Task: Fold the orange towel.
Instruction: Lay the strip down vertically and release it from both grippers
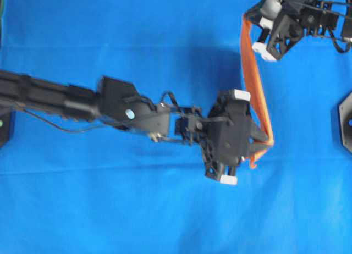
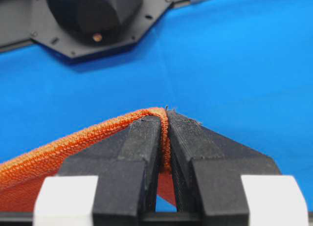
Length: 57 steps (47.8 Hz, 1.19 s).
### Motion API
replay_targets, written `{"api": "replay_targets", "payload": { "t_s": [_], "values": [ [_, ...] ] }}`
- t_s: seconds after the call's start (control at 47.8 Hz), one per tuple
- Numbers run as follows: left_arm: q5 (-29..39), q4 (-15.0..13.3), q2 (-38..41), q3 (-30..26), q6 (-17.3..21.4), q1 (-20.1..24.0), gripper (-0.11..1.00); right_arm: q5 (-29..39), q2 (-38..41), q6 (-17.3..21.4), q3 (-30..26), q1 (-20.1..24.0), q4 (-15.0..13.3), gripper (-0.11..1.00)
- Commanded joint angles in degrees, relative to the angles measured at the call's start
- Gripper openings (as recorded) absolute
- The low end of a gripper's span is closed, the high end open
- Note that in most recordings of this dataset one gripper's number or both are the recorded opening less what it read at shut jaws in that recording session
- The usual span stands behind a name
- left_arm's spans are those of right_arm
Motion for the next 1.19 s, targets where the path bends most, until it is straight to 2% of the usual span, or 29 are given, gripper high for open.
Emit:
{"api": "replay_targets", "payload": {
  "t_s": [0.0, 0.188, 0.377, 0.523, 0.67, 0.795, 1.026, 1.088, 1.172],
  "values": [
    [-0.35, 0.09, -0.44, -1.58, -1.58, -1.05, 0.03, -0.18, 0.00, -0.09, -0.53, -1.14, -0.35, 0.03],
    [-0.70, -0.53, -1.76, 4.66, -4.31, -1.41, 0.03, -5.36, 7.47, -0.18, -2.55, -1.14, -0.35, 0.03],
    [-4.31, -0.53, -6.15, 15.64, -12.74, -1.49, 0.03, -11.95, 15.73, -0.70, -7.82, -0.35, -0.44, 0.03],
    [-8.61, -0.62, -9.49, 24.79, -18.81, -1.85, 0.03, -13.62, 20.21, -2.55, -11.87, 0.97, -0.44, 0.03],
    [-11.34, -0.53, -11.51, 30.59, -22.85, -2.29, 0.03, -13.80, 23.20, -3.69, -14.59, 1.85, -0.44, 0.03],
    [-12.48, -0.62, -11.51, 32.34, -23.99, -2.46, 0.03, -13.97, 24.26, -3.78, -14.94, 1.93, -0.44, 0.03],
    [-12.92, -0.53, -10.37, 31.64, -23.99, -2.02, 0.03, -16.00, 24.52, -3.87, -13.89, 2.46, -0.44, 0.03],
    [-12.92, -0.53, -10.20, 31.55, -23.99, -1.85, 0.06, -16.17, 24.52, -3.87, -13.80, 2.55, -0.44, 0.03],
    [-12.92, -0.62, -10.20, 31.38, -23.99, -1.67, 0.15, -16.26, 24.52, -3.96, -13.71, 2.72, -0.44, 0.03]
  ]
}}
